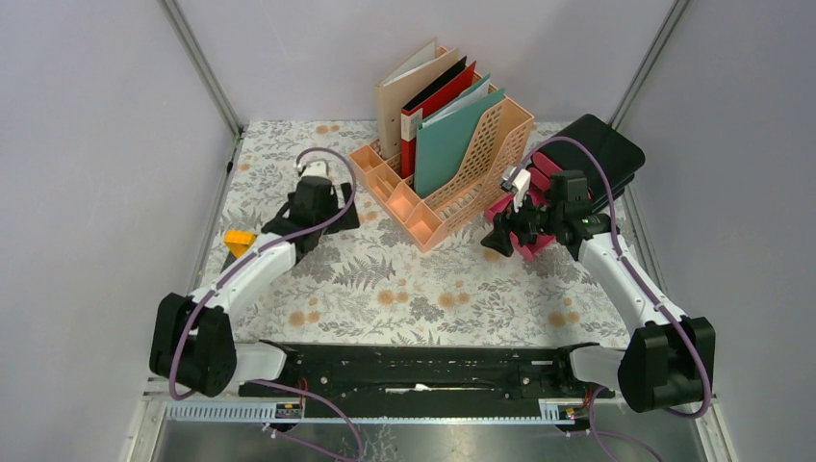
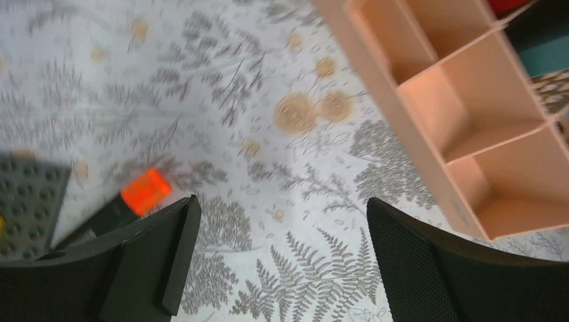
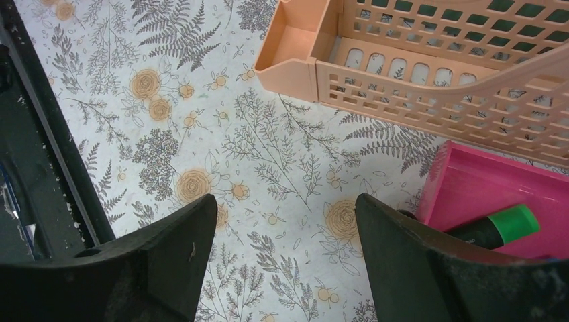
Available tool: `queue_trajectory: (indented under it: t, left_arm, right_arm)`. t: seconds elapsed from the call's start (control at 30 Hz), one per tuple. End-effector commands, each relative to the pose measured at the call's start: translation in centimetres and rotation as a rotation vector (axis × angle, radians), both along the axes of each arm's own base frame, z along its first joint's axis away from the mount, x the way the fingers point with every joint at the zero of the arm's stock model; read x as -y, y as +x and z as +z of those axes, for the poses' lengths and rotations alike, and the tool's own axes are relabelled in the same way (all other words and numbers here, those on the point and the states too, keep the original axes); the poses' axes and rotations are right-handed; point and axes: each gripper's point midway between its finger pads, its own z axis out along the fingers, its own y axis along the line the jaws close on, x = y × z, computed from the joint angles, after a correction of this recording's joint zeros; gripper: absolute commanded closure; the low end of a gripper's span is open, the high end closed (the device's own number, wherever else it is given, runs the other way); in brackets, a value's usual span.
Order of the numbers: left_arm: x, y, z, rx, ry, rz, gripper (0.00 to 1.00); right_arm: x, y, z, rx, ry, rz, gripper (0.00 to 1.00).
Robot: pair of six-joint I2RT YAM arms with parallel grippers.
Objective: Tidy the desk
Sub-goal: Place the stationery in the drawer, then pick up the stationery from the center of the board.
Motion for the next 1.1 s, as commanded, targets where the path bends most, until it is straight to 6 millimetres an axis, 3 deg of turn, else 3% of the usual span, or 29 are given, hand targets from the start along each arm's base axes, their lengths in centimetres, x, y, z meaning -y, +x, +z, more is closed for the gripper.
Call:
queue_trajectory:
  t: [0.0, 0.07, 0.17, 0.33, 0.57, 0.73, 0.83, 1.07]
  left_arm:
    - [1.5, 1.9, 4.4, 0.034, 0.12, -0.247, 0.01]
    - [0.5, 2.1, 5.0, 0.032, 0.249, -0.325, 0.01]
    - [-1.1, 1.5, 3.9, 0.001, 0.372, -0.415, 0.01]
    - [-2.8, 0.1, 0.3, -0.082, 0.436, -0.489, 0.02]
    - [-7.2, -0.9, -3.3, -0.231, 0.4, -0.473, 0.09]
    - [-7.8, -1.4, -6.4, -0.346, 0.413, -0.512, 0.16]
    - [-7.9, -1.5, -7.7, -0.428, 0.4, -0.538, 0.25]
    - [-8.9, -0.6, -9.2, -0.49, 0.393, -0.537, 0.37]
  right_arm:
    - [-0.5, 0.1, 2.4, 0.072, 0.027, 0.049, 0.18]
    - [-0.5, 0.0, 2.7, 0.084, 0.027, 0.052, 0.17]
    - [-0.5, -0.2, 2.8, 0.1, 0.023, 0.062, 0.17]
    - [-0.6, -0.4, 2.7, 0.095, 0.026, 0.078, 0.17]
    - [-0.4, -0.2, 2.5, 0.106, 0.012, 0.078, 0.16]
    - [-0.3, -0.1, 2.3, 0.106, -0.003, 0.075, 0.16]
    - [-0.3, -0.1, 2.2, 0.104, -0.004, 0.077, 0.16]
    - [-0.1, 0.0, 1.8, 0.099, -0.019, 0.078, 0.15]
